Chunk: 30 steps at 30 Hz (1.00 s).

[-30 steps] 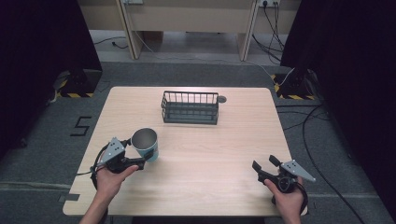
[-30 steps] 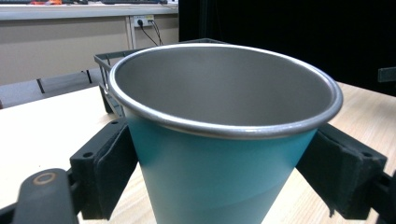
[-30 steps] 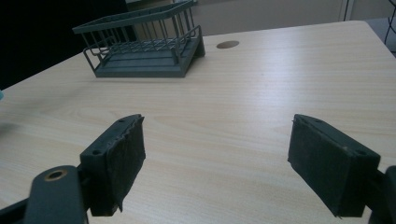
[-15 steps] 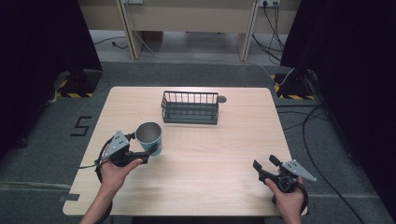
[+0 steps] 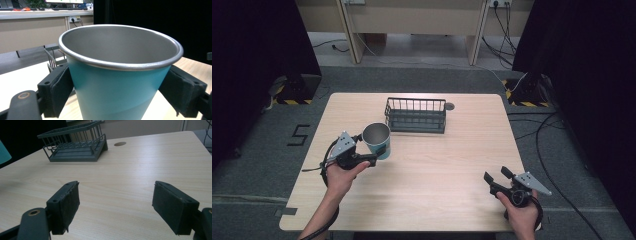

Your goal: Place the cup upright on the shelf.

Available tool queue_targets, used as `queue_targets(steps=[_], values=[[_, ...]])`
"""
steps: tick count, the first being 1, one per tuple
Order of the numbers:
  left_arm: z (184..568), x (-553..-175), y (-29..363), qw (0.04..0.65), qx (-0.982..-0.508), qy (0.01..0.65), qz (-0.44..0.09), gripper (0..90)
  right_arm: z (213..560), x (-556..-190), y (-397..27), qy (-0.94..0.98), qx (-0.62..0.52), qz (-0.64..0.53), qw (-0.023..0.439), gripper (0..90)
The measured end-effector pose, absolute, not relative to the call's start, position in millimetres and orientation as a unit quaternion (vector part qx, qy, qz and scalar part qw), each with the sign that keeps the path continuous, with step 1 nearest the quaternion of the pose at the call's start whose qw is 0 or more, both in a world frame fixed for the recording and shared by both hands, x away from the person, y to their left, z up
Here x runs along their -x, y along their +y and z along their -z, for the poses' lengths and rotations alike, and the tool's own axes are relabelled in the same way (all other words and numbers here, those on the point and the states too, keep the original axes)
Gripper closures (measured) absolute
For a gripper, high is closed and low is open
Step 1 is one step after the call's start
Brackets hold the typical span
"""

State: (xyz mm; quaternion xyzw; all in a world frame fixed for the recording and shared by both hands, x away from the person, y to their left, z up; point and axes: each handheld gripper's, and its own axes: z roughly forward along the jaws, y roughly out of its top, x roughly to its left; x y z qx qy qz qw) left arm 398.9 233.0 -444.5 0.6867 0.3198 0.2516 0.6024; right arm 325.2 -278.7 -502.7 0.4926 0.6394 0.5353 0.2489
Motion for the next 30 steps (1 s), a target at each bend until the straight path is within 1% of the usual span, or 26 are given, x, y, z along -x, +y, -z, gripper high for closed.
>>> queue_targets(steps=[30], values=[[408.6, -435.8, 210.7, 0.616, -0.671, 0.310, -0.274, 15.0, 505.3, -326.8, -280.6, 0.635, -0.497, -0.540, 0.239, 24.0]])
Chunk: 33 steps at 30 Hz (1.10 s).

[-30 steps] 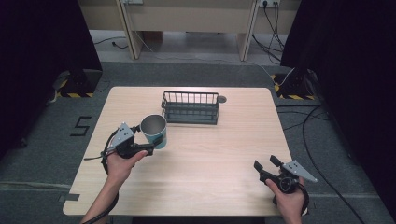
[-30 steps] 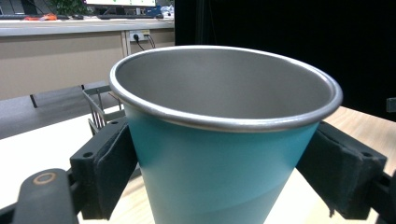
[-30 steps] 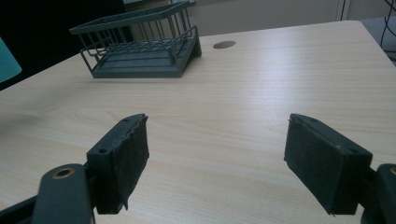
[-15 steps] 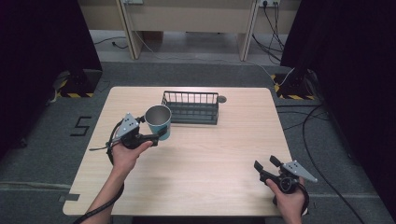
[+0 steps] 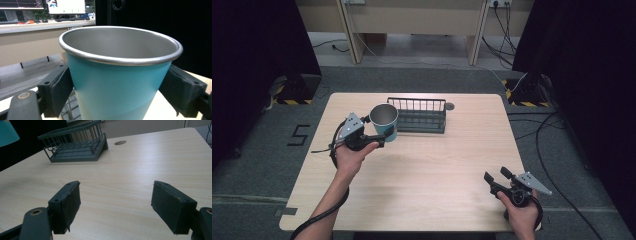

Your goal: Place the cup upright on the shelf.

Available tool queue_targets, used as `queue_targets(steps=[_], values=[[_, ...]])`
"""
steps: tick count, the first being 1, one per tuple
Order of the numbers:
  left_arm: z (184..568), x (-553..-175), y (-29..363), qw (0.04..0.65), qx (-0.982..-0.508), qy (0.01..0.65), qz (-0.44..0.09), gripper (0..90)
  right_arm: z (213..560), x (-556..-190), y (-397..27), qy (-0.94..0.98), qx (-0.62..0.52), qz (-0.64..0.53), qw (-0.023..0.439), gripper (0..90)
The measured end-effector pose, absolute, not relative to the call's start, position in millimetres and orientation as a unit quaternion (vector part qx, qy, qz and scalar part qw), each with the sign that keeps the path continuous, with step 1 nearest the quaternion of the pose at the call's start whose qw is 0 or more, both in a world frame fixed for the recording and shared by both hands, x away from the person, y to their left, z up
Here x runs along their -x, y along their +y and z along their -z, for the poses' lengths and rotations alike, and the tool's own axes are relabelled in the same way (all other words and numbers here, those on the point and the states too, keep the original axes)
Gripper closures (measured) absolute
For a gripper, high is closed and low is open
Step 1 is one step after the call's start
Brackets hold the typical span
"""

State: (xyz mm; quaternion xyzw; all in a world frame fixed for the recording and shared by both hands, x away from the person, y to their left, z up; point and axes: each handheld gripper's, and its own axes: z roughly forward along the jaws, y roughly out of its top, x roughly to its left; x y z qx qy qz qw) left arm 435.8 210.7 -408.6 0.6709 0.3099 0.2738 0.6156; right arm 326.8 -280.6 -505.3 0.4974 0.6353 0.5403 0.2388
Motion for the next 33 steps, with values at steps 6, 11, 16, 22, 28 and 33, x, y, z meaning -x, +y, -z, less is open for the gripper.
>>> queue_targets(steps=[6, 11, 16, 22, 28, 33], values=[[404.6, -445.0, 210.2, 0.618, -0.667, 0.310, -0.278, 15.0, 509.0, -332.2, -282.4, 0.628, -0.505, -0.548, 0.225, 24.1], [399.9, -452.7, 208.4, 0.614, -0.670, 0.309, -0.282, 14.9, 507.8, -332.6, -283.8, 0.626, -0.504, -0.550, 0.228, 24.1], [395.5, -453.7, 204.2, 0.618, -0.665, 0.314, -0.279, 15.0, 504.8, -331.5, -279.7, 0.626, -0.501, -0.551, 0.230, 23.9], [385.1, -459.2, 198.0, 0.624, -0.658, 0.312, -0.284, 14.9, 502.1, -329.6, -273.8, 0.636, -0.489, -0.549, 0.235, 23.8], [376.6, -471.5, 193.5, 0.623, -0.659, 0.308, -0.287, 15.0, 503.3, -330.1, -276.9, 0.637, -0.485, -0.547, 0.243, 24.3], [370.8, -480.8, 186.6, 0.623, -0.661, 0.305, -0.286, 14.9, 503.6, -329.8, -280.2, 0.637, -0.483, -0.548, 0.246, 24.1]])
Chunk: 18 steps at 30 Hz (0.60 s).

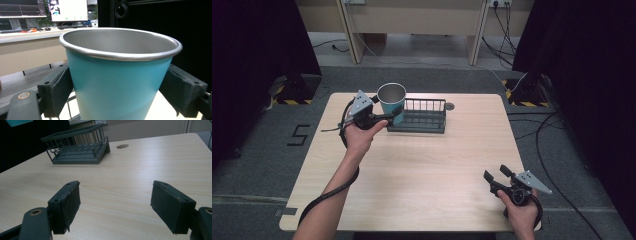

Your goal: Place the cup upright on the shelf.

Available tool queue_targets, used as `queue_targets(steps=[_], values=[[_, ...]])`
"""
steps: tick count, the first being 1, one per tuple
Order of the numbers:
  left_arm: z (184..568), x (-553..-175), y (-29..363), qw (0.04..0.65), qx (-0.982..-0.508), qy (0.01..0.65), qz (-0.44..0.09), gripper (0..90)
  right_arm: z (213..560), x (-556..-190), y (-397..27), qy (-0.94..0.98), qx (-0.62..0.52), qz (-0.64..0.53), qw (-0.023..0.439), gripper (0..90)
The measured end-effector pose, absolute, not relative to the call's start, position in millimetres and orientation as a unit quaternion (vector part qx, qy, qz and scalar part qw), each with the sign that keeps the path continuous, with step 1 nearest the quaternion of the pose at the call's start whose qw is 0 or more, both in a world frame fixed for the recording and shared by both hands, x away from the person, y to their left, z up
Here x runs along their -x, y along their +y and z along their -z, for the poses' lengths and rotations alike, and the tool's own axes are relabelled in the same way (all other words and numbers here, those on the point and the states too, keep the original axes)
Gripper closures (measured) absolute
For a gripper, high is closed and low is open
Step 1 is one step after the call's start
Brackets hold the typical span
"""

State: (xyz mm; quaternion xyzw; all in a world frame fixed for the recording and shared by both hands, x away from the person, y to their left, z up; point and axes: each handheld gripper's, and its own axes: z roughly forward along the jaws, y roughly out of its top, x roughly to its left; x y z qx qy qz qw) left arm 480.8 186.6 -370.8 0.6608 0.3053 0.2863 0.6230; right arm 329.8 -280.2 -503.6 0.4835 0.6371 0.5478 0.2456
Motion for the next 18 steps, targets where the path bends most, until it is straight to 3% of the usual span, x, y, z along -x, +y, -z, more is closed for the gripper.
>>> queue_targets(steps=[18], values=[[368.9, -511.1, 157.0, 0.614, -0.672, 0.307, -0.279, 14.9, 503.3, -328.3, -282.1, 0.638, -0.485, -0.544, 0.249, 21.9]])
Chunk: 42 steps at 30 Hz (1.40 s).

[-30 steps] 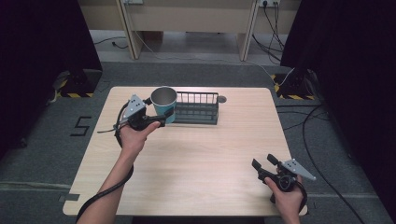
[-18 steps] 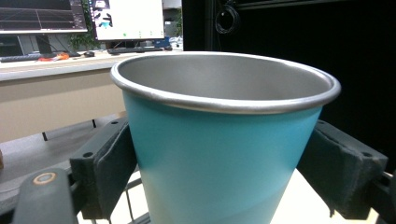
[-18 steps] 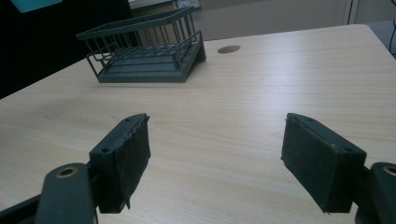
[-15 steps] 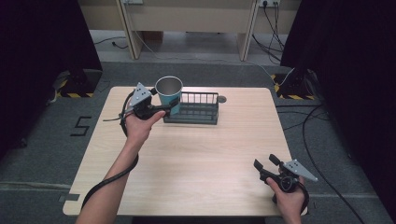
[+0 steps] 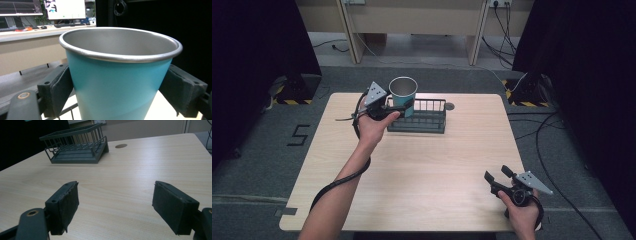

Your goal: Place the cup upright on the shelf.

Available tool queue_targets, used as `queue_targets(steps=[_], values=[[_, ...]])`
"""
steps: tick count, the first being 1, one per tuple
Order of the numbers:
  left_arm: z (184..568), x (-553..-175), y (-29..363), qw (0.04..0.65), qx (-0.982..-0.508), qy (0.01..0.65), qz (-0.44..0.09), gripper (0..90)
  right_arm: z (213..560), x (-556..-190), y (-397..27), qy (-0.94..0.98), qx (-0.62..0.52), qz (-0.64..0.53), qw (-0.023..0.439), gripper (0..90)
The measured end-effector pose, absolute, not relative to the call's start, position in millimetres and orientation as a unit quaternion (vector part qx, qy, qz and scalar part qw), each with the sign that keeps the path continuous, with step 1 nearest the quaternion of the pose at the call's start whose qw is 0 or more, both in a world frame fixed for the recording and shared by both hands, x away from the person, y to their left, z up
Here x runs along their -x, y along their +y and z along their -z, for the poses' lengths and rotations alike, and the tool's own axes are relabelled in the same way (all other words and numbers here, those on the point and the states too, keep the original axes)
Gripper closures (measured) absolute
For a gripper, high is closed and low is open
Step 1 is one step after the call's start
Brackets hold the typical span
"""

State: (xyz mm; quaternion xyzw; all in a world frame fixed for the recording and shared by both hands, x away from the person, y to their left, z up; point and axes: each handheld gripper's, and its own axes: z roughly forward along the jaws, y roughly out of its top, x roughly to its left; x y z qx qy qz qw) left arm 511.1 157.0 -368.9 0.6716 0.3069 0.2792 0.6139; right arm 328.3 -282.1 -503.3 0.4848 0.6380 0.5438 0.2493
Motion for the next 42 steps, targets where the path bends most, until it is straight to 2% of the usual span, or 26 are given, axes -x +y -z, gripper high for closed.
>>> queue_targets(steps=[27, 42], values=[[376.9, -554.5, 128.0, 0.586, -0.684, 0.338, -0.275, 14.9, 504.0, -328.9, -288.3, 0.634, -0.489, -0.547, 0.244, 21.6], [396.9, -570.1, 110.9, 0.564, -0.697, 0.354, -0.266, 14.9, 504.2, -328.4, -290.5, 0.632, -0.492, -0.548, 0.240, 22.0]])
